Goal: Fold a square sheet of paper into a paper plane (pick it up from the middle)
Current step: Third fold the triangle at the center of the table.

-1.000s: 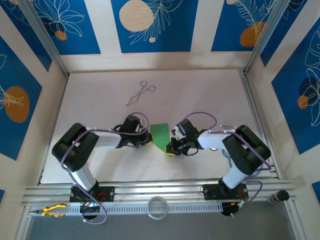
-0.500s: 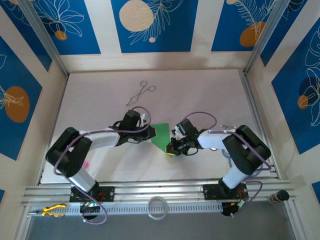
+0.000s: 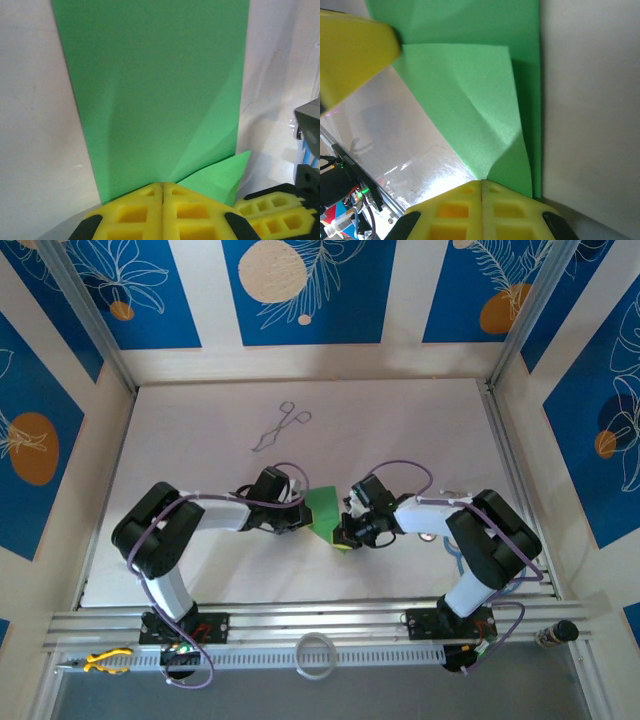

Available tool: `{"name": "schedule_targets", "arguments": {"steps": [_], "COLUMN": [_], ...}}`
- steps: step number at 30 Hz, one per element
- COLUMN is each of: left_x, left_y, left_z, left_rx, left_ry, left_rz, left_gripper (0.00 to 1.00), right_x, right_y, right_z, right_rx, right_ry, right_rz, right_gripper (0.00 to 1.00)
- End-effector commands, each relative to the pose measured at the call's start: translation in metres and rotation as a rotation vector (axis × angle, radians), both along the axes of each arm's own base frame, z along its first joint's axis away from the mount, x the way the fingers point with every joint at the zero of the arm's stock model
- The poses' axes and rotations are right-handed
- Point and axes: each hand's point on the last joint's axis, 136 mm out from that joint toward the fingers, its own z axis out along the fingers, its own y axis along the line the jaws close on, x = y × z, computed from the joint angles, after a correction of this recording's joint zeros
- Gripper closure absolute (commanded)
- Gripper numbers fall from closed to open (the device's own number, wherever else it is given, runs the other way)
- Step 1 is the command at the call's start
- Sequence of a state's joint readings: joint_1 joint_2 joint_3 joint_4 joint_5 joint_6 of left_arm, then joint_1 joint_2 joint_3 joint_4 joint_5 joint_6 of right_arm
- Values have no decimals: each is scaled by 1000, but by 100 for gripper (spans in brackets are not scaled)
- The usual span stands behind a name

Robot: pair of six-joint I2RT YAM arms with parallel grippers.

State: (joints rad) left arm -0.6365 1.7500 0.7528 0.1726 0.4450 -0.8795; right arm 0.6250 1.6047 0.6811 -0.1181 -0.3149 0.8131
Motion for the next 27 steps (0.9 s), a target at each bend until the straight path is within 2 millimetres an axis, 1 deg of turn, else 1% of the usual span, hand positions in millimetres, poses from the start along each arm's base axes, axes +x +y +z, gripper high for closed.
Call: {"name": "schedule_targets", "arguments": {"steps": [1, 4, 8, 11, 13, 16, 19, 21, 23, 27], "left_x": [-9, -11, -12, -11, -11, -11, -11, -11, -12, -13], "left_y": [9, 13, 15, 16, 17, 19, 20, 21, 22, 22], "left_z": [-16, -20, -21, -21, -21, -23, -24, -24, -26, -26], "left_rx": [60, 85, 100, 107, 115, 124, 134, 136, 142, 140], "left_ry": [24, 31, 33, 32, 33, 35, 37, 39, 41, 44], "left_rz": [-15, -9, -9, -10, -9, -3, 0, -1, 0, 0], "left_gripper": [97, 98, 99, 99, 100, 100, 100, 100, 100, 100], "right_x": [12, 20, 24, 23, 21, 13, 4, 0, -2, 4], "right_y": [12, 20, 29, 34, 33, 24, 14, 10, 11, 24], "right_z": [26, 29, 16, 6, -3, -14, -18, -14, -5, 18], "right_rx": [58, 72, 59, 51, 19, -17, -29, -19, 7, 67], "right_ry": [-59, -65, -33, -10, 3, 20, 26, 19, 1, -59], "right_rz": [19, 28, 41, 52, 56, 51, 47, 46, 56, 91], "right_gripper": [93, 92, 91, 90, 90, 90, 90, 89, 89, 88]}}
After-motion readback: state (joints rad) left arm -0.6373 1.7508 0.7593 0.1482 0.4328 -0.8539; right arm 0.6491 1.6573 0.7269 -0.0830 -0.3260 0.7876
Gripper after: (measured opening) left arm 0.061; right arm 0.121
